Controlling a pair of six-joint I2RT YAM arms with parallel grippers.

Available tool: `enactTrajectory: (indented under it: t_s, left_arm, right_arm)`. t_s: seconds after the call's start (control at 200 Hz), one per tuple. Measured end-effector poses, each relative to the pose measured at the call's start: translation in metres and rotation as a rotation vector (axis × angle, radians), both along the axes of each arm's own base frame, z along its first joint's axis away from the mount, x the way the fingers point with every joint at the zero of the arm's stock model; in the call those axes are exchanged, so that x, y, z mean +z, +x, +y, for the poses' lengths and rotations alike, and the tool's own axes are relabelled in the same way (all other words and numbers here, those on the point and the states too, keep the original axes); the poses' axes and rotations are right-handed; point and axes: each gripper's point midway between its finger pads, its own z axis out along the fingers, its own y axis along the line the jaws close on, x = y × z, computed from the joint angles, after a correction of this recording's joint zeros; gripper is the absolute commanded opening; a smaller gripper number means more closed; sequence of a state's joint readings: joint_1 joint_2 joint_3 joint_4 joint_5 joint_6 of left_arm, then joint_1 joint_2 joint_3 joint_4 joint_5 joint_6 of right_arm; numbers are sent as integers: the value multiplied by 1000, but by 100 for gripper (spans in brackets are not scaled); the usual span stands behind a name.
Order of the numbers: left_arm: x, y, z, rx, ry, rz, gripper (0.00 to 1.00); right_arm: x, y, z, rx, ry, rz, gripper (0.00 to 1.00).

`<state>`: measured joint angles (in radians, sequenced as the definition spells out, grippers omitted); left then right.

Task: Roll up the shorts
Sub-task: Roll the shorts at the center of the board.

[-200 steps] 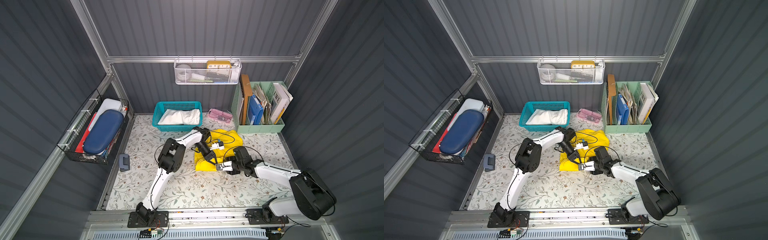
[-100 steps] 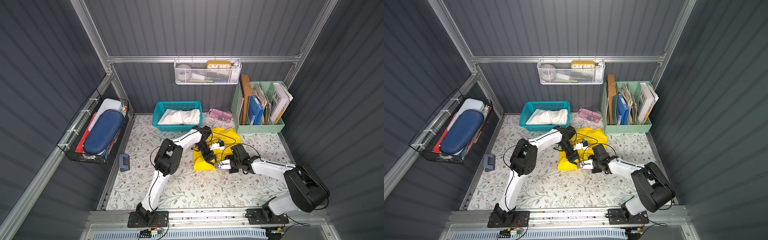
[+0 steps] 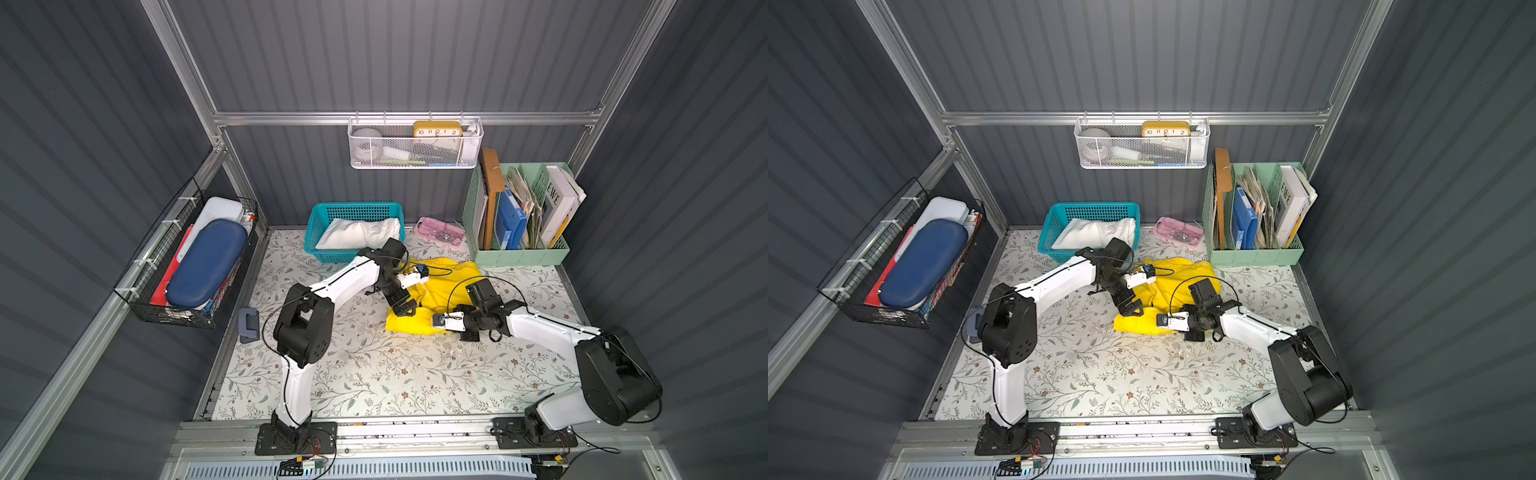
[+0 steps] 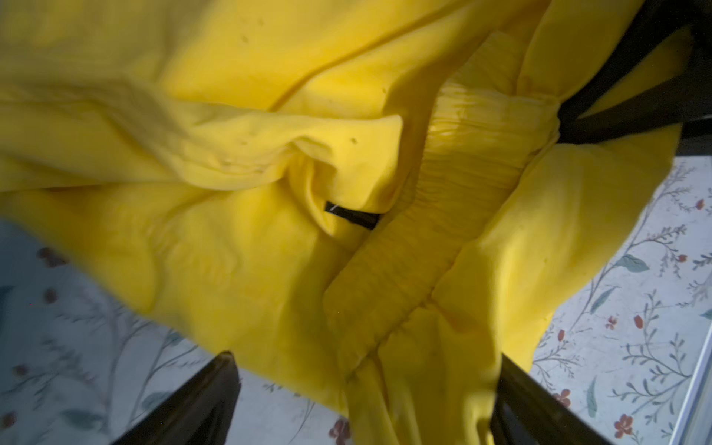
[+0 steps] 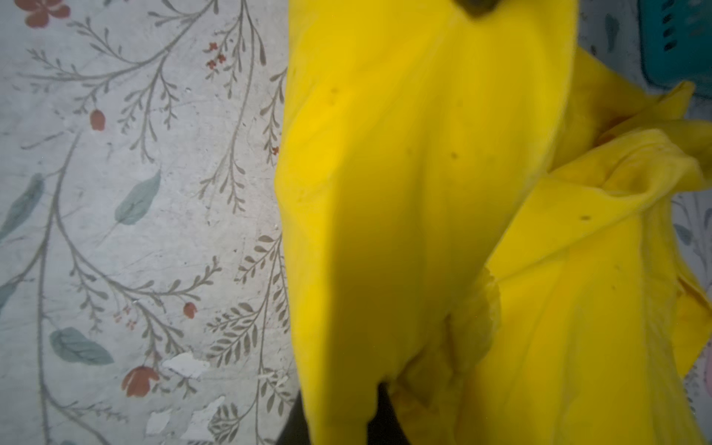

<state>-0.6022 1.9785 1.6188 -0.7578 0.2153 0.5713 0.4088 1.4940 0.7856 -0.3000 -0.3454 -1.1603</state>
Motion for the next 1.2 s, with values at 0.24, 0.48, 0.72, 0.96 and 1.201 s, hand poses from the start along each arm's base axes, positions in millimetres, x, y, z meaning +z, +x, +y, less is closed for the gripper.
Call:
enactTrajectory:
  t_s: [0.24, 0.48, 0.72, 0.96, 1.201]
  left_arm:
    - [92, 37, 23, 117, -95, -385, 100]
    - [119, 27, 30, 81, -160, -566, 100]
    - [71, -4, 22, -43, -113, -567, 100]
    - [57, -48, -38, -269, -147, -627, 100]
    - [10, -76, -59, -397, -111, -590, 100]
  right_arm:
    - [6, -5, 5, -101, 39, 264, 0]
    - [9, 2, 8, -232, 92, 542, 0]
    - [15, 3, 6, -322, 149, 731, 0]
    - [17, 0, 4, -351, 180, 892, 0]
    - [16, -9, 5, -344, 184, 967, 0]
